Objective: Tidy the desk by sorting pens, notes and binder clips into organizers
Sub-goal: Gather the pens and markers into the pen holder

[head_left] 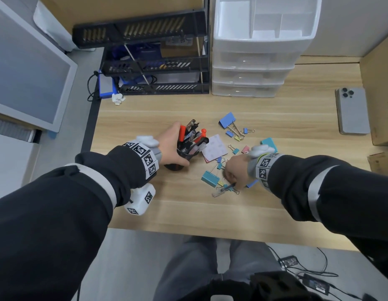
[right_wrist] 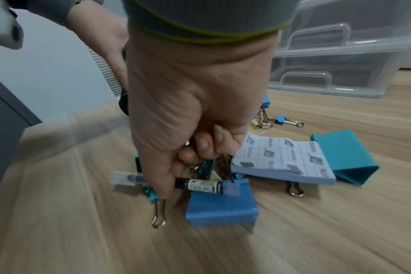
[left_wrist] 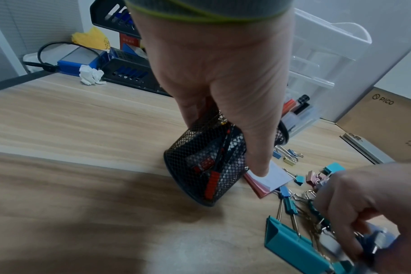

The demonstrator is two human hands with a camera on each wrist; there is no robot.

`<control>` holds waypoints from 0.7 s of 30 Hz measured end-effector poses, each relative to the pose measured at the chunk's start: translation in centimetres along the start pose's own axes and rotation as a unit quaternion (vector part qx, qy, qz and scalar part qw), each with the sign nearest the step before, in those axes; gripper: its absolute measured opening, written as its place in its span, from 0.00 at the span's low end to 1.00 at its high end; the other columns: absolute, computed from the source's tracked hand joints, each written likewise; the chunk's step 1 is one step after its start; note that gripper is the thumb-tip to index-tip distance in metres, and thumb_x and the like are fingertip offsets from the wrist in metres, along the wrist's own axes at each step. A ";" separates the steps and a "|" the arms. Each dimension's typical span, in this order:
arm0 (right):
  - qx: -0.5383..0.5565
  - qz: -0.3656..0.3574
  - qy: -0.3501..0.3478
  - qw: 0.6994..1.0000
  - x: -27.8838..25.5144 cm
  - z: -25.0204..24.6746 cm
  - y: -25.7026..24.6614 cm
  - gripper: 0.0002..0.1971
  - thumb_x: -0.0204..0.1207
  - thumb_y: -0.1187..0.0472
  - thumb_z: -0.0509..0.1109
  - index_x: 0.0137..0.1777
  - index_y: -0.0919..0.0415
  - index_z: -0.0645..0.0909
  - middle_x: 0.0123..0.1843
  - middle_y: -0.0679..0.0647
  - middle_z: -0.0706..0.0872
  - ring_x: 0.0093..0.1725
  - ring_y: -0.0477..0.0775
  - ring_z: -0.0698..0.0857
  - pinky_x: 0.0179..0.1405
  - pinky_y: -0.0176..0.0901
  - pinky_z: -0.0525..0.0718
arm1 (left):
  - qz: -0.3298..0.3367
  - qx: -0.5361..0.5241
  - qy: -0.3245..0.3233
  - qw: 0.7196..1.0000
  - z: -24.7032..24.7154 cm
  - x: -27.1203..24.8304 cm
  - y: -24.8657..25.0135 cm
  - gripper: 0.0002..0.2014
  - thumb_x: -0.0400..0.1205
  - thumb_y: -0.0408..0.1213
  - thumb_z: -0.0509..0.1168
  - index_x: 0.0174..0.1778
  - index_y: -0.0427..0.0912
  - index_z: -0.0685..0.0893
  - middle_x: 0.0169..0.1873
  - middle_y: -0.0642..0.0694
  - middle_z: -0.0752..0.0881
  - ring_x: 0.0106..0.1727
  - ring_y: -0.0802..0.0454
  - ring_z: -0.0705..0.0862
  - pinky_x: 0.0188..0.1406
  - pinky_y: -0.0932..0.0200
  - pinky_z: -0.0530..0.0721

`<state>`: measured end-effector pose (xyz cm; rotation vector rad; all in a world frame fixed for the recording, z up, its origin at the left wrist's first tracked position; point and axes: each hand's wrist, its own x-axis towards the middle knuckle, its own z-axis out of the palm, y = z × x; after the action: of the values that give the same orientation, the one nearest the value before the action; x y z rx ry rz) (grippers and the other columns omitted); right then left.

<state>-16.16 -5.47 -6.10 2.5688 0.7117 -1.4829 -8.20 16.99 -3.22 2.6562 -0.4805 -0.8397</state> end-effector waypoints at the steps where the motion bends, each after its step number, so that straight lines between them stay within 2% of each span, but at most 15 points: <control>1: 0.018 0.002 0.011 1.000 -0.2 -0.2 0.2 0.07 0.73 0.52 0.76 0.47 0.53 0.87 0.40 0.47 0.84 0.35 0.50 0.79 0.28 0.36 0.74 | -0.001 0.001 -0.001 1.000 0.0 0.0 0.0 0.45 0.55 0.53 0.87 0.60 0.45 0.68 0.48 0.50 0.80 0.46 0.50 0.83 0.44 0.50 0.85; 4: 0.102 0.010 0.077 0.992 -1.7 -1.7 1.6 0.07 0.72 0.50 0.75 0.41 0.52 0.84 0.37 0.46 0.85 0.34 0.50 0.80 0.31 0.38 0.77 | -0.002 0.007 -0.006 1.000 -0.2 0.0 0.1 0.47 0.54 0.53 0.88 0.62 0.46 0.68 0.49 0.51 0.79 0.46 0.50 0.83 0.45 0.50 0.85; 6: 0.171 0.008 0.131 0.976 -2.7 -3.2 3.0 0.07 0.75 0.52 0.74 0.45 0.55 0.84 0.41 0.48 0.88 0.35 0.48 0.82 0.33 0.38 0.80 | 0.000 0.013 -0.011 1.000 -0.3 0.0 0.2 0.48 0.54 0.53 0.88 0.63 0.46 0.68 0.49 0.51 0.79 0.47 0.50 0.83 0.46 0.49 0.86; 8: 0.227 0.001 0.177 0.958 -3.4 -4.8 4.4 0.06 0.77 0.53 0.73 0.47 0.55 0.84 0.43 0.49 0.89 0.41 0.51 0.85 0.40 0.41 0.84 | 0.002 0.018 -0.015 1.000 -0.3 0.1 0.2 0.48 0.54 0.54 0.88 0.64 0.45 0.67 0.50 0.50 0.80 0.47 0.49 0.83 0.46 0.48 0.86; 12: 0.323 0.005 0.266 0.908 -4.5 -7.8 6.4 0.06 0.79 0.54 0.73 0.41 0.50 0.85 0.35 0.45 0.84 0.35 0.47 0.81 0.39 0.40 0.78 | 0.001 0.015 -0.017 1.000 -0.3 0.2 0.2 0.49 0.55 0.53 0.88 0.65 0.46 0.67 0.50 0.51 0.80 0.47 0.50 0.83 0.46 0.50 0.85; 14: 0.345 0.005 0.272 0.898 -4.9 -8.9 6.7 0.06 0.78 0.53 0.74 0.40 0.49 0.86 0.32 0.42 0.84 0.33 0.45 0.80 0.39 0.38 0.79 | -0.001 0.013 -0.017 1.000 -0.3 0.3 0.2 0.49 0.55 0.53 0.88 0.65 0.46 0.67 0.49 0.52 0.79 0.46 0.51 0.83 0.45 0.51 0.85; 17: 0.339 -0.005 0.241 0.910 -5.0 -9.8 6.3 0.06 0.77 0.51 0.76 0.39 0.48 0.88 0.31 0.41 0.86 0.34 0.44 0.83 0.42 0.39 0.80 | -0.002 0.020 -0.019 1.000 -0.3 0.4 0.2 0.49 0.54 0.54 0.88 0.63 0.47 0.67 0.47 0.53 0.79 0.46 0.51 0.83 0.45 0.50 0.86; 21: 0.362 -0.022 0.224 0.905 -4.7 -10.6 5.3 0.06 0.74 0.49 0.78 0.42 0.50 0.91 0.39 0.46 0.93 0.43 0.47 0.88 0.51 0.44 0.85 | -0.004 0.028 -0.019 0.999 -0.3 0.5 0.2 0.48 0.53 0.54 0.88 0.61 0.47 0.66 0.47 0.52 0.80 0.45 0.50 0.83 0.43 0.49 0.86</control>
<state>-7.37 -8.61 2.57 3.5475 0.2565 -1.3543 -7.67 16.66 -3.19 2.6989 -0.5091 -0.8946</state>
